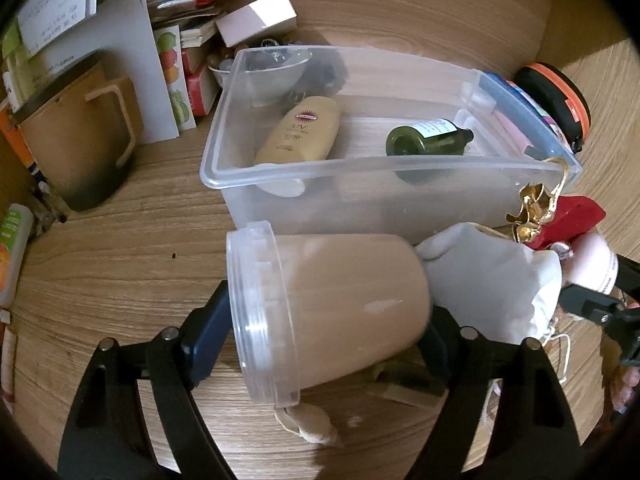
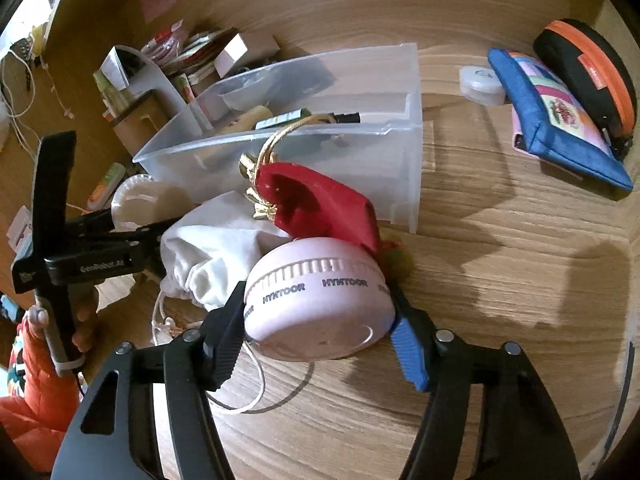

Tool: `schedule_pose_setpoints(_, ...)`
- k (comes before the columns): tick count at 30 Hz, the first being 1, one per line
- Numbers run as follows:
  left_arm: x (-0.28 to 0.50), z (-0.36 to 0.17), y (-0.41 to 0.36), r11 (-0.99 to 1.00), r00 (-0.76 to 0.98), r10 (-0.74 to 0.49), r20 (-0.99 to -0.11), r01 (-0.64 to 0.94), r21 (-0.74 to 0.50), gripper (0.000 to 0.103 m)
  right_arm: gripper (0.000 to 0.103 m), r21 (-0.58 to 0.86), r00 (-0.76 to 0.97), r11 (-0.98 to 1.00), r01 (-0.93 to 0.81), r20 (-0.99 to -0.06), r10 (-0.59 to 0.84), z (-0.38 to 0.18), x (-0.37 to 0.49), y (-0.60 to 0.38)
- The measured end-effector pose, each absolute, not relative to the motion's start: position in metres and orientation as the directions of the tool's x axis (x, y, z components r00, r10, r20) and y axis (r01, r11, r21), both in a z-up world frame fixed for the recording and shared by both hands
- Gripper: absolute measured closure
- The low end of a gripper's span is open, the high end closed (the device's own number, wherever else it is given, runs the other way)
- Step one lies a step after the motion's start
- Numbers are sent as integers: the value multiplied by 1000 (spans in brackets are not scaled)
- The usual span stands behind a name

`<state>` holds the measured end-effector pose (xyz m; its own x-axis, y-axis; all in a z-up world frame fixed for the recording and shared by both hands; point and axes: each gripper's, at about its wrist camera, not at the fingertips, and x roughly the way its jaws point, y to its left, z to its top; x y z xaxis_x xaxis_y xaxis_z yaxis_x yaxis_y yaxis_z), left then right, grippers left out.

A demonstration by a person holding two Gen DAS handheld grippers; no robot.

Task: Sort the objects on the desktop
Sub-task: 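Grasp the beige plastic jar with the left tool while the right tool grasps the pink round device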

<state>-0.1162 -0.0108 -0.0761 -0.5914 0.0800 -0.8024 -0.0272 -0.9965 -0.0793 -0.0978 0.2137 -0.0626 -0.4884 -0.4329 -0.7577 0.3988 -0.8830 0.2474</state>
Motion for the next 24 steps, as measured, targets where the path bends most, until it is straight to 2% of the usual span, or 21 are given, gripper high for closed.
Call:
schedule_pose_setpoints(6, -115, -76, -17, -992, -593, 110, -798, -17, -124, 21, 41, 225, -536, -901, 370, -741, -405, -45, -85, 225)
schedule_pose_setpoints(11, -109, -71, -23, -988, -614, 125, -780, -5, -155, 24, 41, 183, -527, -916, 357, -770, -359, -39, -73, 232)
schedule_pose_setpoints(13, -107, -68, -24, -988, -628, 122, -768, -2, -155, 26, 41, 157, -522, -923, 352, -786, -332, -37, -67, 234)
schedule_pose_setpoints(14, -105, -66, -25, -988, -638, 123, -760, -5, -155, 33, 41, 143, -524, -926, 350, -789, -320, -37, -64, 236)
schedule_pose_setpoints(15, -104, -64, -25, -989, -644, 119, -756, -5, -151, 34, 41, 126, -531, -930, 345, -790, -305, -35, -61, 238)
schedule_pose_setpoints(24, -102, -56, -36, -984, -650, 134, -748, 5, -180, 37, 41, 121, -599, -931, 345, -735, -317, -5, -48, 237)
